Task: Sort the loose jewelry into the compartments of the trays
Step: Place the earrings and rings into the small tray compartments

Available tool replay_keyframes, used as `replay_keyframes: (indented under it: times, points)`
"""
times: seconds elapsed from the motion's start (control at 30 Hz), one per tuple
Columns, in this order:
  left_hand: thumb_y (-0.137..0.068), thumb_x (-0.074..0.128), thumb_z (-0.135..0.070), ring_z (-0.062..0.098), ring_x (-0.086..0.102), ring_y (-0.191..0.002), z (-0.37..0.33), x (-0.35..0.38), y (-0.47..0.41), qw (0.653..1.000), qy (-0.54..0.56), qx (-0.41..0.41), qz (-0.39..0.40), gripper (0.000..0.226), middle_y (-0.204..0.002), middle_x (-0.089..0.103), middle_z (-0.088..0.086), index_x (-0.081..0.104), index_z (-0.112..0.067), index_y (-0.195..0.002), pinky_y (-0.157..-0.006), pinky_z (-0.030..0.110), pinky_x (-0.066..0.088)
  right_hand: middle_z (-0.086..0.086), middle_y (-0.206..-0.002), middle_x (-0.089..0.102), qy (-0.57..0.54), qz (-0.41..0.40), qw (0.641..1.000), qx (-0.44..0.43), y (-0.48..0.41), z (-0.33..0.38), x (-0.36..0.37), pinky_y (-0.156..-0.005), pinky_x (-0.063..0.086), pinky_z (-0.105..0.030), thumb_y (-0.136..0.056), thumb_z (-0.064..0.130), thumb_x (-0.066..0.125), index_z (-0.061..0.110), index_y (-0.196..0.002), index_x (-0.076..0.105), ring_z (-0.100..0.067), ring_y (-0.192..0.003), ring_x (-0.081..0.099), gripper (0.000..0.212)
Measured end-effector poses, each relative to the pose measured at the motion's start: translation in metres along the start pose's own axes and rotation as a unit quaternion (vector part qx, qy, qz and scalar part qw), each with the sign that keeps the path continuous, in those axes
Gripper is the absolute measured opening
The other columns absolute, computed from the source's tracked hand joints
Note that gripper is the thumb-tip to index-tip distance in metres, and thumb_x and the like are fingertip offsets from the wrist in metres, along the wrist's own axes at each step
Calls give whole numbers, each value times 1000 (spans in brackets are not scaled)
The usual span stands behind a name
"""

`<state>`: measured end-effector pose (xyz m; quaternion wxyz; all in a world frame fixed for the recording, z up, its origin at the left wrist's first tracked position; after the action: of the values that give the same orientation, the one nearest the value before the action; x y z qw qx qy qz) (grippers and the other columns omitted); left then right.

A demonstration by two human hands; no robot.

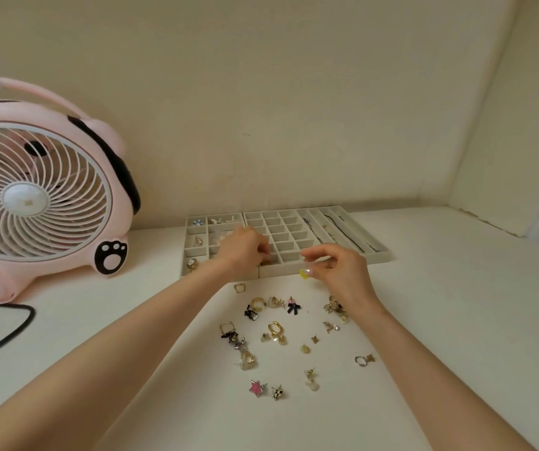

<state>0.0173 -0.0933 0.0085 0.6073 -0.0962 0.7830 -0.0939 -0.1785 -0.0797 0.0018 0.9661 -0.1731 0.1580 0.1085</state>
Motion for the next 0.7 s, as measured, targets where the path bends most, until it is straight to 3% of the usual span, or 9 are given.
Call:
replay_keyframes:
  times: [0.17,0.3,0.4,0.53,0.63,0.7]
  points:
    - [-82,68,-28,16,56,-86,0,-5,4,1000,25,-5,10,10,-91,62,-3,61,-20,-82,-71,31,46,-2,-74,67,-45,-24,999,17,2,3,-1,-65,54,-17,-75,-8,70,19,-82,73,-12,-74,65,28]
    - [-89,59,-20,15,55,-81,4,-15,20,994,91,-33,-53,5,-92,63,-3,62,-17,-92,-71,31,47,4,-75,68,-7,-50,999,12,1,11,-2,-66,49,-22,-73,0,74,24,-80,71,-8,-74,64,25]
    - [-89,58,-16,12,53,-79,9,-22,37,989,114,-39,-89,6,-88,61,-4,63,-14,-90,-71,30,47,2,-75,65,0,-35,999,11,-10,19,6,-59,49,-17,-76,-5,70,19,-82,71,-7,-69,62,25]
    - [-88,58,-14,9,51,-74,15,-24,57,983,149,-45,-101,6,-81,60,-7,64,-14,-86,-62,23,38,-1,-70,64,43,-9,999,1,-33,25,29,-57,55,-23,-78,-11,65,14,-83,69,-9,-59,62,25]
    - [-89,59,-16,4,48,-69,16,-21,66,980,167,-48,-93,7,-79,58,-10,65,-16,-85,-63,25,39,4,-66,66,78,14,997,-1,-45,25,49,-70,58,-35,-77,-7,68,17,-85,69,-12,-63,66,25]
    - [-89,59,-17,4,48,-69,15,-22,69,979,177,-48,-89,7,-80,60,-9,66,-15,-87,-66,26,41,10,-63,66,117,19,993,2,-48,21,58,-75,55,-33,-77,-2,70,21,-87,68,-5,-67,65,25]
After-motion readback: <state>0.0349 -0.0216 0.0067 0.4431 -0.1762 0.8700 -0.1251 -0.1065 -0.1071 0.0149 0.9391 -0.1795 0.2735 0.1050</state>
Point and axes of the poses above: each hand's wrist, its own y-axis away from the middle knuckle, its own x-axis out of the palm, z = x × y, the point moved 2 cm from there along -y, towards the middle knuckle
